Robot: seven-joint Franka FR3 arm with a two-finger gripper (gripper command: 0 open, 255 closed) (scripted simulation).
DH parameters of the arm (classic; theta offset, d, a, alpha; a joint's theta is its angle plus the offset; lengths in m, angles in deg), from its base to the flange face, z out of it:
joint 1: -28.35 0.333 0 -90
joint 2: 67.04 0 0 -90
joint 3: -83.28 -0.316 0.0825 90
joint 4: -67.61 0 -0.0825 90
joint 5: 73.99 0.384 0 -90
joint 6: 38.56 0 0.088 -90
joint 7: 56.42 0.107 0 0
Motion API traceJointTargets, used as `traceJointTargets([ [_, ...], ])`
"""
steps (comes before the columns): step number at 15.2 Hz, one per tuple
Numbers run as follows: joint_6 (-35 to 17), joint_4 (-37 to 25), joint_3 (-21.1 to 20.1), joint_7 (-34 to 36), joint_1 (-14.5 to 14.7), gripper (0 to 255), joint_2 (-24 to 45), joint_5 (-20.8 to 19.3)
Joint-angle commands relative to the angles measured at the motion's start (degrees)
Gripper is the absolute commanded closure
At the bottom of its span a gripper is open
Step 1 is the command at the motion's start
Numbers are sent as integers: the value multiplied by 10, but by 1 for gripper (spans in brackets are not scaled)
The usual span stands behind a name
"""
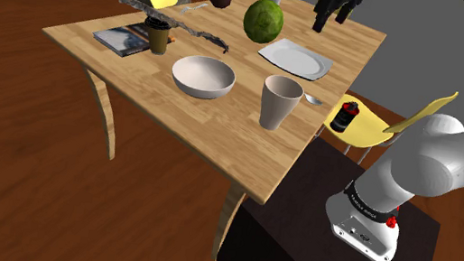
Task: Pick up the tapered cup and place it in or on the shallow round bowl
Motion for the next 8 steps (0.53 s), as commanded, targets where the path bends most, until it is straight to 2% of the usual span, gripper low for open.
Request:
traceJointTargets([
  [1, 0, 0, 0, 0, 0, 0, 0, 0],
  [8, -39, 54, -77, 107, 20, 0, 20, 47],
])
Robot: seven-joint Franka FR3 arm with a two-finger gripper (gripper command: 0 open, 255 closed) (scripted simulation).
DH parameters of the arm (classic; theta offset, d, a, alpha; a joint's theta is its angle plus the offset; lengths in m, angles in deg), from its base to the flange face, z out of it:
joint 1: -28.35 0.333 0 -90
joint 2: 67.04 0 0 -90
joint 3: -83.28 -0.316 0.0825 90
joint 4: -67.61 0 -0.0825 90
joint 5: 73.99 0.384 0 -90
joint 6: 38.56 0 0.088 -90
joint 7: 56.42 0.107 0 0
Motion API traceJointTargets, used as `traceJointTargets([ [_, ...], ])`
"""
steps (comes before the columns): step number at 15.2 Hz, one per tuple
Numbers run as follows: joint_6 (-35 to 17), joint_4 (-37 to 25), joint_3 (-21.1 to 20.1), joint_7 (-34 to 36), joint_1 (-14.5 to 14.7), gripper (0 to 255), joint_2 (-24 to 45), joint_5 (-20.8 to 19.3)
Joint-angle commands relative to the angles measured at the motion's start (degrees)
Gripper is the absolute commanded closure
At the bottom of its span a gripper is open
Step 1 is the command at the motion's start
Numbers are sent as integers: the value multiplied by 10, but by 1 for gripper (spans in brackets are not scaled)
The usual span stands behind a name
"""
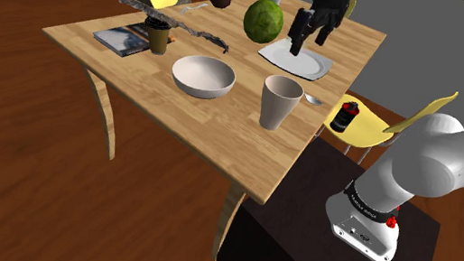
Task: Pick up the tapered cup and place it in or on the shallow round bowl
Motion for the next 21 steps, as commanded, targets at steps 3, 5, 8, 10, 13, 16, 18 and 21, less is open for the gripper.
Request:
traceJointTargets([
  [3, -24, 22, -48, 64, 13, 0, 20, 29],
  [5, -38, 27, -71, 95, 19, 0, 38, 42],
  [8, -61, 30, -106, 141, 26, 0, 70, 59],
  [10, -76, 37, -116, 154, 27, 0, 80, 64],
  [13, -100, 59, -117, 154, 27, 0, 83, 64],
  [16, -124, 79, -119, 154, 27, 0, 87, 64],
  [18, -129, 83, -119, 155, 27, 0, 87, 64],
  [21, -129, 83, -119, 155, 26, 0, 88, 64],
])
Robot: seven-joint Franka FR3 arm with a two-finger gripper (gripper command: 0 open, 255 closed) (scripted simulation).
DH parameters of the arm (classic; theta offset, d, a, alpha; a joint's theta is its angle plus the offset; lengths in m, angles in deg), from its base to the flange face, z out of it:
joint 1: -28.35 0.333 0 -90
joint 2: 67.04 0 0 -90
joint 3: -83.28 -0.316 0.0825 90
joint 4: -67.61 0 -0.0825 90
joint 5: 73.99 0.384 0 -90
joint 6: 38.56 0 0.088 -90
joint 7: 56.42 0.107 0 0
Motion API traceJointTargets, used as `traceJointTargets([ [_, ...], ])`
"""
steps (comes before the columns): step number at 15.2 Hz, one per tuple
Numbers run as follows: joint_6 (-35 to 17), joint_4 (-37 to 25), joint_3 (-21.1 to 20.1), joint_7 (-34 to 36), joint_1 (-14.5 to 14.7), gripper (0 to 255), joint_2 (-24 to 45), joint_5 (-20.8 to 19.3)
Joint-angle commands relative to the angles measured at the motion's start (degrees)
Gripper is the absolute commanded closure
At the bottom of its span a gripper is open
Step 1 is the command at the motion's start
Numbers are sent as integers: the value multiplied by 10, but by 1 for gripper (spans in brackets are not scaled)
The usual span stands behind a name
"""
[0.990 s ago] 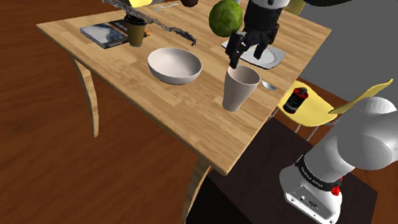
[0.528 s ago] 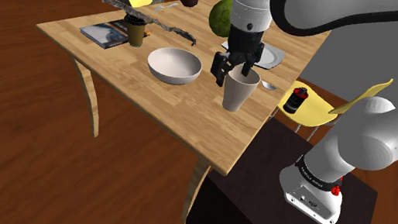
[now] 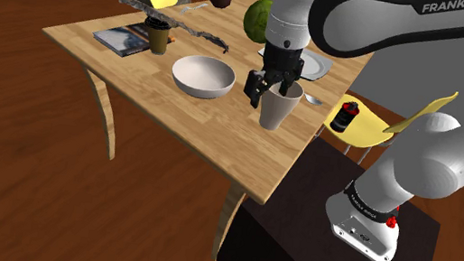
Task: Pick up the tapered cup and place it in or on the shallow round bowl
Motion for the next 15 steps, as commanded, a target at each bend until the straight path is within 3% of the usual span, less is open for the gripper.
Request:
traceJointTargets([
  [1, 0, 0, 0, 0, 0, 0, 0, 0],
  [3, 0, 0, 0, 0, 0, 0, 0, 0],
  [4, 0, 0, 0, 0, 0, 255, 0, 0],
  [15, 16, -12, 3, -2, 0, 255, -4, -1],
])
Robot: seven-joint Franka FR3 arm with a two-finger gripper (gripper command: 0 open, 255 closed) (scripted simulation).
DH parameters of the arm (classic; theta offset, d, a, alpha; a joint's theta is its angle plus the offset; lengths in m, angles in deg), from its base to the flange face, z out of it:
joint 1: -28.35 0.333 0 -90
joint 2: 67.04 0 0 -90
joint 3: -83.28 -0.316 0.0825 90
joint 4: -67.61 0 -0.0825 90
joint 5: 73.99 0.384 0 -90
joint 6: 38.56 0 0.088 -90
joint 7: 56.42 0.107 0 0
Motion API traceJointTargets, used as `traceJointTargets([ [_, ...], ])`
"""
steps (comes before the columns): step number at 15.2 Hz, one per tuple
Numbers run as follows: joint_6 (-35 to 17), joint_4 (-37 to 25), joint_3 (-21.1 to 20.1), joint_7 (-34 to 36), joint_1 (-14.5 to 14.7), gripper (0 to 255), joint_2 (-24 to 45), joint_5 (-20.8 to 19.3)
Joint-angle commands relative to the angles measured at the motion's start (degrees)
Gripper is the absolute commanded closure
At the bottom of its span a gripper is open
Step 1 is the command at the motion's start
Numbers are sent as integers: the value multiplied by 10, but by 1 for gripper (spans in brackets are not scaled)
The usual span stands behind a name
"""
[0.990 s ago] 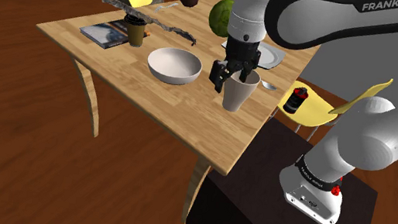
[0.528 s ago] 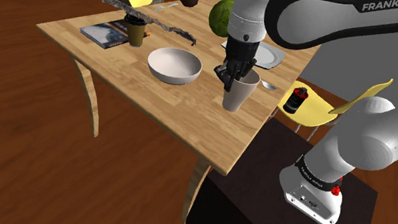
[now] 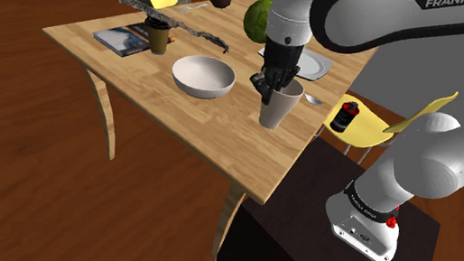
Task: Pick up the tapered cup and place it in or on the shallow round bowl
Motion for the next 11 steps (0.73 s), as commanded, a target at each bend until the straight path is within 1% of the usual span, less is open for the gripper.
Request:
traceJointTargets([
  [1, 15, -11, 2, -1, 0, 255, -4, 0],
  [11, 94, -81, 13, -10, -3, 255, -13, -5],
])
